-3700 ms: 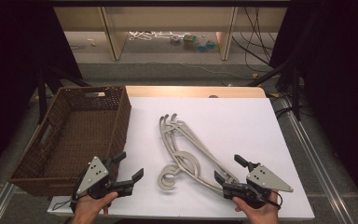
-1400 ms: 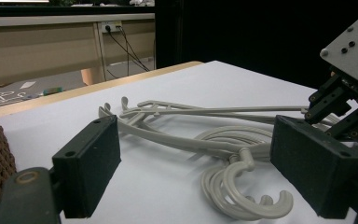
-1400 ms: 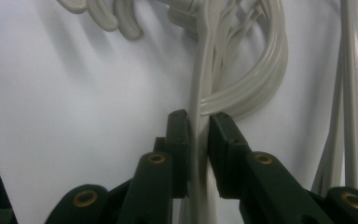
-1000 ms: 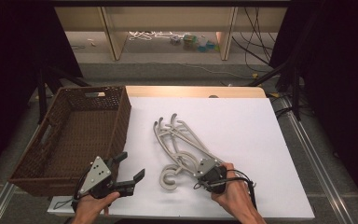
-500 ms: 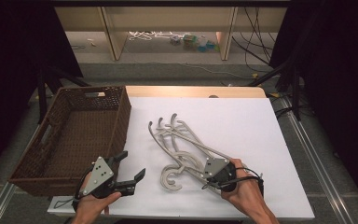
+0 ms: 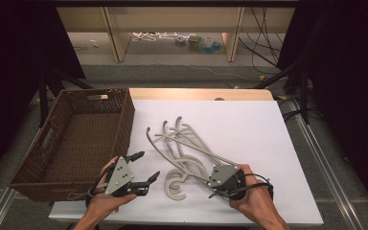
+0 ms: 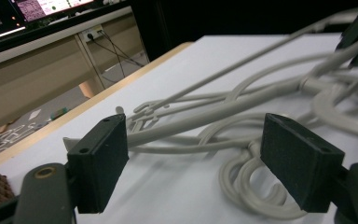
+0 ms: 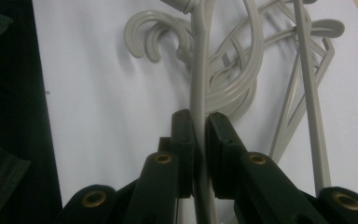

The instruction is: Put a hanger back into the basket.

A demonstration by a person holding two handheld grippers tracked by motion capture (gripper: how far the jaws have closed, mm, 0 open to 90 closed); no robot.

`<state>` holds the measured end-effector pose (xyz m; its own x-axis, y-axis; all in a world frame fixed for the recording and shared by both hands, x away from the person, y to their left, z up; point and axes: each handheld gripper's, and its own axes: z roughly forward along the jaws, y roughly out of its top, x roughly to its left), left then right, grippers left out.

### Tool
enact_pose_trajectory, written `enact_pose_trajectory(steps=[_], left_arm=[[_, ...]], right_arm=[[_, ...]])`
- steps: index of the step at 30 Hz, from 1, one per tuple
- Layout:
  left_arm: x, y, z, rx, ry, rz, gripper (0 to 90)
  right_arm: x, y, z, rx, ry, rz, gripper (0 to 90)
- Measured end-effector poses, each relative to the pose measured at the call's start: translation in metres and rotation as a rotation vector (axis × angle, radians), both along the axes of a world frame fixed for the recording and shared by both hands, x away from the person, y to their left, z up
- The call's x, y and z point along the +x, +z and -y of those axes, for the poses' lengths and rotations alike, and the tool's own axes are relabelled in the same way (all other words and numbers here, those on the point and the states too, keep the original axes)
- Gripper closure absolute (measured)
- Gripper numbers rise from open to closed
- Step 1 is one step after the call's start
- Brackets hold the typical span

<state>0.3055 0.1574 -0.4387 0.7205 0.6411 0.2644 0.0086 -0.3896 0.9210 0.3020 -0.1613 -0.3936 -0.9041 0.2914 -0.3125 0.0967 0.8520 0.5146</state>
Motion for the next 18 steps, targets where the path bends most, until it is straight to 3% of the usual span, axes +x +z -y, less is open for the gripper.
enact_pose_trajectory(steps=[3, 11, 13, 16, 17, 18], left_arm=[[0.0, -0.002, 0.005, 0.018, -0.02, -0.003, 22.7], [0.001, -0.005, 0.023, 0.121, -0.083, 0.054, 26.3], [0.001, -0.004, 0.024, 0.165, -0.106, 0.082, 26.4], [0.002, -0.005, 0.025, 0.177, -0.122, 0.079, 30.6], [0.003, -0.004, 0.026, 0.199, -0.128, 0.087, 31.6], [0.003, -0.006, 0.027, 0.199, -0.127, 0.081, 32.0]], right_arm=[[-0.003, 0.002, -0.001, 0.015, 0.014, -0.011, 82.5], [-0.008, 0.006, -0.004, 0.016, 0.048, -0.022, 82.5], [-0.01, 0.006, -0.005, 0.026, 0.053, -0.028, 82.5], [-0.011, 0.008, -0.005, 0.033, 0.066, -0.028, 82.5], [-0.011, 0.008, -0.005, 0.032, 0.067, -0.024, 82.5], [-0.012, 0.008, -0.006, 0.04, 0.066, -0.042, 82.5]])
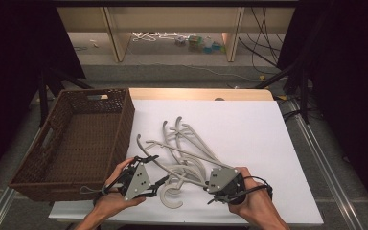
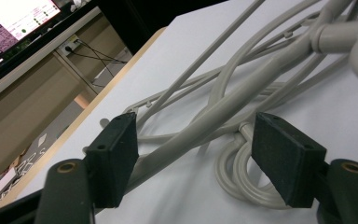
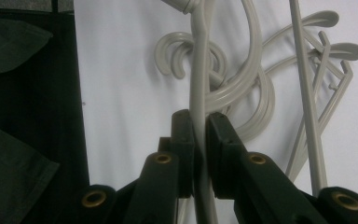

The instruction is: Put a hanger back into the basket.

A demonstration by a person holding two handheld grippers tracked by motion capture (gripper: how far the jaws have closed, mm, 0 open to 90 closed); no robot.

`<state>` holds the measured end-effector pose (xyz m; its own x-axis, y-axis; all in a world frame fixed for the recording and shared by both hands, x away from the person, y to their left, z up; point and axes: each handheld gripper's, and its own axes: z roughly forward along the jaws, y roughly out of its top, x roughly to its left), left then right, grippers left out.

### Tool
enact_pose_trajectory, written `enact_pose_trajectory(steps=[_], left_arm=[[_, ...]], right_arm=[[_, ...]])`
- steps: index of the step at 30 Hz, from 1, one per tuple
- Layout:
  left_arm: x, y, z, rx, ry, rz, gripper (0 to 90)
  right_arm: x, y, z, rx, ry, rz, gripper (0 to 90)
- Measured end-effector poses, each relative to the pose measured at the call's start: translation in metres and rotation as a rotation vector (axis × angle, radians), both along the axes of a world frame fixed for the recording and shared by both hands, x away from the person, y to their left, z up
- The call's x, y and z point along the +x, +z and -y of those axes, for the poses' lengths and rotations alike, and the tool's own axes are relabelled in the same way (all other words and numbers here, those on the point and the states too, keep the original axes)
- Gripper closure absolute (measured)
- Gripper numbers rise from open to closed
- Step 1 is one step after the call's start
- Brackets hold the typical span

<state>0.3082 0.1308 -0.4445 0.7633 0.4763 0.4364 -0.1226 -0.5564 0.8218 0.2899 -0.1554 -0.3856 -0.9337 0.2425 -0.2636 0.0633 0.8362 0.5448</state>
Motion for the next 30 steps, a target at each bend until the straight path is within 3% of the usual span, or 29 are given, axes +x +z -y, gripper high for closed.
enact_pose_trajectory(steps=[5, 11, 14, 18, 20, 21, 22, 24, 25, 27, 30], left_arm=[[0.0, 0.0, 0.004, 0.036, -0.054, 0.036, 35.6], [0.001, 0.001, 0.008, 0.114, -0.129, 0.074, 43.0], [0.001, 0.002, 0.008, 0.123, -0.141, 0.076, 51.4], [0.0, 0.003, 0.009, 0.178, -0.188, 0.086, 61.8], [-0.001, 0.004, 0.011, 0.204, -0.201, 0.106, 64.0], [-0.001, 0.006, 0.011, 0.238, -0.209, 0.124, 65.0], [-0.001, 0.006, 0.011, 0.238, -0.209, 0.124, 66.2], [-0.002, 0.011, 0.014, 0.285, -0.224, 0.172, 67.9], [-0.003, 0.011, 0.016, 0.278, -0.229, 0.175, 68.8], [-0.003, 0.015, 0.018, 0.3, -0.237, 0.211, 70.4], [-0.004, 0.019, 0.019, 0.321, -0.246, 0.231, 73.2]], right_arm=[[0.0, 0.001, -0.001, 0.003, 0.015, 0.002, 82.5], [-0.002, 0.001, -0.002, 0.008, 0.051, -0.019, 82.5], [-0.001, 0.0, -0.003, 0.008, 0.071, -0.018, 82.5], [0.001, -0.001, -0.002, 0.012, 0.077, -0.031, 82.5], [0.002, -0.001, -0.001, 0.012, 0.088, -0.025, 82.5], [0.002, -0.001, 0.0, 0.014, 0.088, -0.031, 82.5], [0.002, -0.001, 0.0, 0.014, 0.088, -0.031, 82.5], [0.004, 0.0, 0.003, 0.023, 0.089, -0.032, 82.5], [0.005, 0.0, 0.004, 0.028, 0.091, -0.024, 82.4], [0.007, 0.002, 0.007, 0.039, 0.096, -0.006, 82.2], [0.009, 0.004, 0.011, 0.056, 0.093, -0.007, 81.7]])
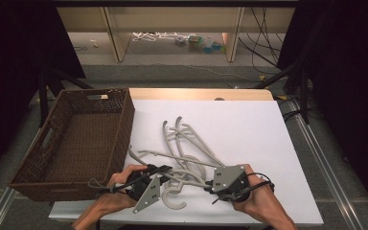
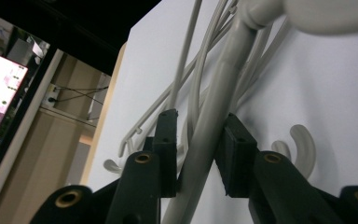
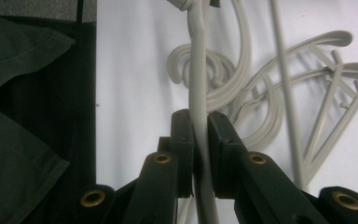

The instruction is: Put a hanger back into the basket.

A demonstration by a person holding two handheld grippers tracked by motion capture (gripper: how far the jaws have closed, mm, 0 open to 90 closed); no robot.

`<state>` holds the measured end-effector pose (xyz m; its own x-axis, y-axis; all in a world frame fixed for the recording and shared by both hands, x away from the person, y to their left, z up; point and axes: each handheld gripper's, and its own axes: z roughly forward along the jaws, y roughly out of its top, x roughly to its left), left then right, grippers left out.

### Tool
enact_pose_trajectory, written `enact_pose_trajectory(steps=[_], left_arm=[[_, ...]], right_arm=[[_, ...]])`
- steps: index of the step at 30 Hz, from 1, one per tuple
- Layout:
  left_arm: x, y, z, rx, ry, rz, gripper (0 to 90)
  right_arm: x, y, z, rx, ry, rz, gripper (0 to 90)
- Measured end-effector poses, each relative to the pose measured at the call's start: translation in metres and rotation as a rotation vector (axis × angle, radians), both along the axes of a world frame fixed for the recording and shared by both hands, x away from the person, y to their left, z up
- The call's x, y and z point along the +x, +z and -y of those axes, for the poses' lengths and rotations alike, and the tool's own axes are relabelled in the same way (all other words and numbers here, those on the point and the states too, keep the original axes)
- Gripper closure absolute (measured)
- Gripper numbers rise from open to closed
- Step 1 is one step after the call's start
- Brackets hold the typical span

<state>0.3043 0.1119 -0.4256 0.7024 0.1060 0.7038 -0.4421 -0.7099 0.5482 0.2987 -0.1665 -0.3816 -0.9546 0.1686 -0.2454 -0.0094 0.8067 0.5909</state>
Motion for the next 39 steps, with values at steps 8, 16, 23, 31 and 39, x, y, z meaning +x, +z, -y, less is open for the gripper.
enact_pose_trajectory(steps=[8, 16, 23, 31, 39], left_arm=[[-0.003, 0.007, 0.006, 0.014, 0.008, -0.018, 79.1], [0.006, 0.018, 0.0, -0.03, 0.127, -0.111, 79.2], [0.021, 0.025, -0.008, -0.13, 0.232, -0.243, 79.2], [0.037, 0.038, -0.022, -0.356, 0.341, -0.466, 79.2], [0.044, 0.052, -0.048, -0.538, 0.385, -0.626, 79.2]], right_arm=[[0.007, 0.008, 0.009, 0.072, -0.129, 0.051, 69.0], [0.012, 0.023, 0.021, 0.327, -0.345, 0.116, 32.9], [0.006, 0.038, 0.031, 0.45, -0.43, 0.182, 24.1], [0.0, 0.035, 0.03, 0.47, -0.406, 0.168, 23.3], [0.0, 0.001, 0.034, 0.519, -0.442, 0.11, 22.8]])
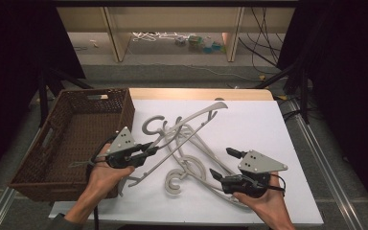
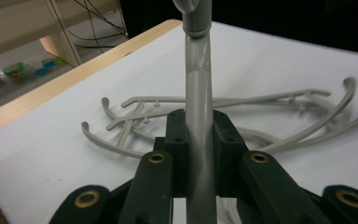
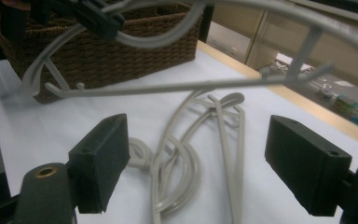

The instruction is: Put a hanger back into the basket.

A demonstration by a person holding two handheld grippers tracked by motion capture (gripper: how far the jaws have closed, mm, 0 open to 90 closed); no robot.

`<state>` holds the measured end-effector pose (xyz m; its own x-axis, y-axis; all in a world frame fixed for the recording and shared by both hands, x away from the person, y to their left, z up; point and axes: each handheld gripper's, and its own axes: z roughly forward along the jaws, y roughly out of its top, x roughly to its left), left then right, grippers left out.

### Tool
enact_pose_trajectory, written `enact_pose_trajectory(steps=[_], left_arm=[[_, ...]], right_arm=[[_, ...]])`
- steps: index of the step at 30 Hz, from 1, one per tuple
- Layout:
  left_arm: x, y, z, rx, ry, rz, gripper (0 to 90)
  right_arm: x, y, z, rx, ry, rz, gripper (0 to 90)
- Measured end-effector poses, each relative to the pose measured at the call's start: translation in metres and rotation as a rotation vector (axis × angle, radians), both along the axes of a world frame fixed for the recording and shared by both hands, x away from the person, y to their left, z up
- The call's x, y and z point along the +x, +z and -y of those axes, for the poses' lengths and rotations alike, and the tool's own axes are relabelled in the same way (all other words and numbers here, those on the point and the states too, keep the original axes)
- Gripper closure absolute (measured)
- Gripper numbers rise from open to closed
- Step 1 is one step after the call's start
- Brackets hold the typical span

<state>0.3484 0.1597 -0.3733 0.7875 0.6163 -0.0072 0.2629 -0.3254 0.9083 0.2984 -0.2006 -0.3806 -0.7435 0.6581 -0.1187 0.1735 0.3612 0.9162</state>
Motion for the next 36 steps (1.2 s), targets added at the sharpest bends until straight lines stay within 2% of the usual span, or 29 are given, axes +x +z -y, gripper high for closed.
enact_pose_trajectory(steps=[1, 2, 3, 4, 5, 7, 9, 10, 11, 12, 14, 15, 16, 19, 22, 23, 24, 25, 26, 29, 34, 35, 36], left_arm=[[0.0, 0.0, 0.0, 0.0, 0.0, 0.0, 79.2], [-0.002, 0.007, -0.005, -0.06, -0.001, -0.04, 79.2], [-0.003, 0.011, -0.006, -0.084, -0.01, -0.055, 79.2], [-0.005, 0.015, -0.008, -0.102, -0.016, -0.065, 79.2], [-0.006, 0.02, -0.01, -0.128, -0.023, -0.084, 79.2], [-0.008, 0.028, -0.015, -0.171, -0.009, -0.111, 79.2], [-0.008, 0.033, -0.019, -0.171, -0.002, -0.102, 79.2], [-0.008, 0.044, -0.032, -0.19, 0.011, -0.095, 79.1], [-0.007, 0.049, -0.039, -0.212, 0.019, -0.101, 79.2], [-0.007, 0.053, -0.045, -0.233, 0.025, -0.11, 79.1], [-0.007, 0.06, -0.059, -0.253, 0.041, -0.114, 79.2], [-0.007, 0.06, -0.059, -0.253, 0.041, -0.114, 79.2], [-0.007, 0.067, -0.071, -0.271, 0.072, -0.127, 79.2], [-0.006, 0.076, -0.086, -0.264, 0.094, -0.105, 79.2], [-0.002, 0.083, -0.102, -0.282, 0.126, -0.119, 79.2], [-0.002, 0.083, -0.102, -0.282, 0.126, -0.119, 79.1], [0.002, 0.088, -0.11, -0.27, 0.146, -0.107, 79.2], [0.002, 0.088, -0.11, -0.27, 0.146, -0.107, 79.2], [0.006, 0.092, -0.121, -0.26, 0.18, -0.097, 79.2], [0.014, 0.096, -0.137, -0.239, 0.228, -0.085, 79.2], [0.028, 0.091, -0.158, -0.178, 0.259, -0.043, 79.2], [0.032, 0.089, -0.164, -0.157, 0.255, -0.022, 79.2], [0.032, 0.088, -0.167, -0.157, 0.269, -0.03, 79.2]], right_arm=[[0.0, 0.0, 0.0, 0.0, 0.0, 0.0, 22.8], [-0.001, -0.006, 0.001, 0.009, -0.007, -0.023, 21.9], [0.001, -0.008, 0.001, 0.01, -0.012, -0.003, 21.9], [0.0, -0.01, 0.001, 0.015, -0.014, -0.008, 21.9], [0.0, -0.011, 0.001, 0.015, -0.009, -0.032, 21.8], [-0.001, -0.014, 0.001, 0.013, -0.008, -0.035, 21.4], [-0.001, -0.015, 0.0, 0.017, -0.009, -0.034, 21.4], [-0.003, -0.017, 0.0, 0.005, -0.004, -0.024, 22.4], [-0.003, -0.017, 0.0, 0.01, -0.012, 0.001, 22.4], [-0.003, -0.017, 0.0, 0.009, -0.01, 0.008, 22.2], [-0.004, -0.017, 0.001, 0.008, -0.006, 0.007, 22.0], [-0.004, -0.018, 0.002, 0.01, -0.012, 0.012, 21.7], [-0.004, -0.018, 0.003, 0.011, -0.007, -0.001, 21.4], [-0.003, -0.021, 0.003, 0.017, -0.015, -0.005, 20.6], [-0.002, -0.024, 0.002, 0.01, -0.012, -0.007, 20.3], [-0.002, -0.024, 0.002, 0.01, -0.012, -0.007, 20.3], [-0.002, -0.024, 0.001, 0.008, -0.005, -0.016, 20.0], [-0.002, -0.024, 0.001, 0.008, -0.005, -0.016, 20.0], [-0.002, -0.025, 0.0, 0.006, -0.005, -0.013, 20.0], [-0.002, -0.026, 0.001, 0.009, -0.006, -0.015, 20.0], [0.0, -0.027, 0.002, 0.012, -0.016, -0.018, 20.0], [0.0, -0.027, 0.002, 0.011, -0.015, -0.021, 19.9], [-0.001, -0.027, 0.003, 0.005, -0.01, -0.031, 20.0]])
